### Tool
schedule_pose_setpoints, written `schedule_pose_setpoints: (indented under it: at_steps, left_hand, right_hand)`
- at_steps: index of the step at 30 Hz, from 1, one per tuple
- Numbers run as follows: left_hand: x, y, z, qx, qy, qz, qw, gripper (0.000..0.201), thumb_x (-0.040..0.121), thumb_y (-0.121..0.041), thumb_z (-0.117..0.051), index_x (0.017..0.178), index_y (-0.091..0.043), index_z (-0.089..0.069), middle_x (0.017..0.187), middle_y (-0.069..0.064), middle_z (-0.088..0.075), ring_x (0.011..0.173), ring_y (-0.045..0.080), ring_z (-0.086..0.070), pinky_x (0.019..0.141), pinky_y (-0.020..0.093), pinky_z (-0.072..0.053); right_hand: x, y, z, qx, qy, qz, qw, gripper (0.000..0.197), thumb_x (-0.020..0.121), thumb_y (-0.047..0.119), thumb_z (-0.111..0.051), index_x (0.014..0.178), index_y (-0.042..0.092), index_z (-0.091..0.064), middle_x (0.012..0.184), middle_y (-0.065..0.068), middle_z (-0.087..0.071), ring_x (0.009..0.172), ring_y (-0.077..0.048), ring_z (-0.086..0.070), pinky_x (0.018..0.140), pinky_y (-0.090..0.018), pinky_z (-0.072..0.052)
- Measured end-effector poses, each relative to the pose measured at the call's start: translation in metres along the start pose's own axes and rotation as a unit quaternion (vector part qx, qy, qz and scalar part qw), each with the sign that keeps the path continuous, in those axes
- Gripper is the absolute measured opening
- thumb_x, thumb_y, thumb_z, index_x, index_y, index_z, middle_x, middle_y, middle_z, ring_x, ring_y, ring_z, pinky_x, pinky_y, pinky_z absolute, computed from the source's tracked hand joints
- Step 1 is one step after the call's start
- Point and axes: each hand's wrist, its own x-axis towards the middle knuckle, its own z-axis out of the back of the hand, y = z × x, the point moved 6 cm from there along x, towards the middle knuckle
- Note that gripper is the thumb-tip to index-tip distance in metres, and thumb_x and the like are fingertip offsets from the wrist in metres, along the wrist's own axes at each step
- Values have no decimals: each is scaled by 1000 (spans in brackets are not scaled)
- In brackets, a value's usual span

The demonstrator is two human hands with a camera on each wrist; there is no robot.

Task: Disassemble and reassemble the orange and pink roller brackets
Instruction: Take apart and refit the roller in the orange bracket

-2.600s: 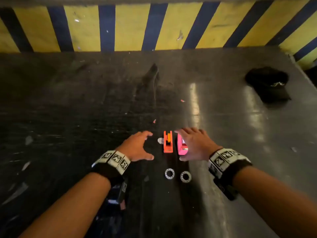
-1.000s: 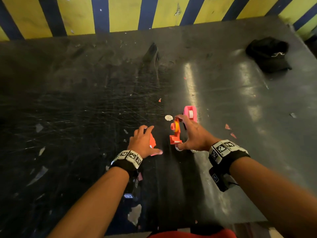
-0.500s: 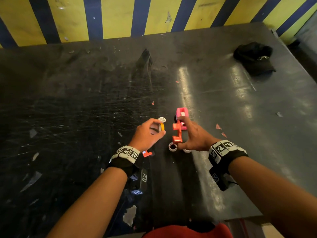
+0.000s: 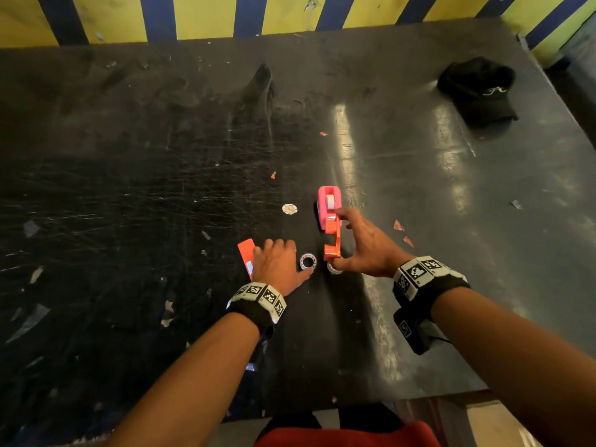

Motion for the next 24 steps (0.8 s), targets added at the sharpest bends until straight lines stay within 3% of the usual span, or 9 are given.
schedule_pose_setpoints:
  at_steps: [3, 6, 9, 10, 12, 15, 19, 24]
  left_hand:
    - [13, -19, 0, 16, 23, 17, 999, 66, 79, -72, -62, 121, -21, -61, 119, 6, -69, 118, 30, -56, 93, 48, -41]
    - [16, -28, 2, 15, 45, 35, 998, 57, 83, -64, -65, 118, -19, -62, 116, 8, -71, 118, 30, -58, 95, 48, -41]
    - [17, -18, 5, -119, 37, 65, 990, 42, 80, -55, -72, 105, -22, -69, 105, 3, -75, 108, 27, -67, 94, 43, -50]
    - [17, -13, 8, -219, 33, 74, 972, 37, 78, -50, -77, 102, -23, -72, 100, 0, -77, 103, 22, -71, 92, 40, -54]
    - [17, -4, 16, -417, 35, 68, 906, 32, 77, -36, -85, 104, -23, -76, 99, -6, -79, 98, 11, -74, 92, 35, -58]
    - [11, -4, 42, -569, 58, 35, 820, 36, 82, -15, -84, 117, -19, -74, 107, -5, -79, 100, 3, -74, 94, 30, -59]
    - [4, -2, 65, -611, 68, 0, 789, 43, 84, 0, -78, 126, -8, -70, 115, 4, -77, 104, 4, -74, 89, 19, -58]
    - [0, 8, 71, -633, 57, 3, 772, 45, 84, 2, -78, 127, -7, -69, 117, 6, -77, 106, 7, -74, 93, 23, -58]
  right_hand:
    - [-2, -2, -3, -4, 3, 10, 1000, 109, 74, 45, -87, 155, 33, -16, 161, -12, -37, 144, -32, -44, 113, -49, -46]
    - [-5, -7, -2, -5, 6, 16, 1000, 109, 74, 48, -87, 156, 32, -16, 161, -12, -37, 143, -30, -44, 113, -45, -45]
    - [-13, -14, 1, 14, -8, 27, 1000, 104, 74, 50, -87, 155, 33, -23, 158, -5, -41, 139, -24, -47, 109, -39, -46]
    - [-17, -16, 2, 21, -18, 32, 999, 102, 74, 52, -87, 154, 34, -26, 155, -3, -44, 136, -21, -49, 107, -37, -47]
    - [-21, -18, 4, 37, -33, 38, 998, 99, 73, 54, -87, 152, 34, -30, 151, 1, -46, 130, -15, -52, 103, -33, -48]
    - [-20, -13, 3, 66, -37, 38, 996, 98, 73, 50, -88, 152, 35, -32, 148, 4, -48, 124, -9, -52, 100, -29, -48]
    - [-12, 4, 3, 123, -31, 54, 990, 102, 69, 46, -90, 153, 36, -33, 147, 4, -49, 127, -14, -54, 107, -41, -51]
    - [-5, 18, 2, 137, -27, 62, 988, 104, 63, 54, -86, 152, 40, -34, 144, 5, -52, 124, -17, -57, 109, -47, -50]
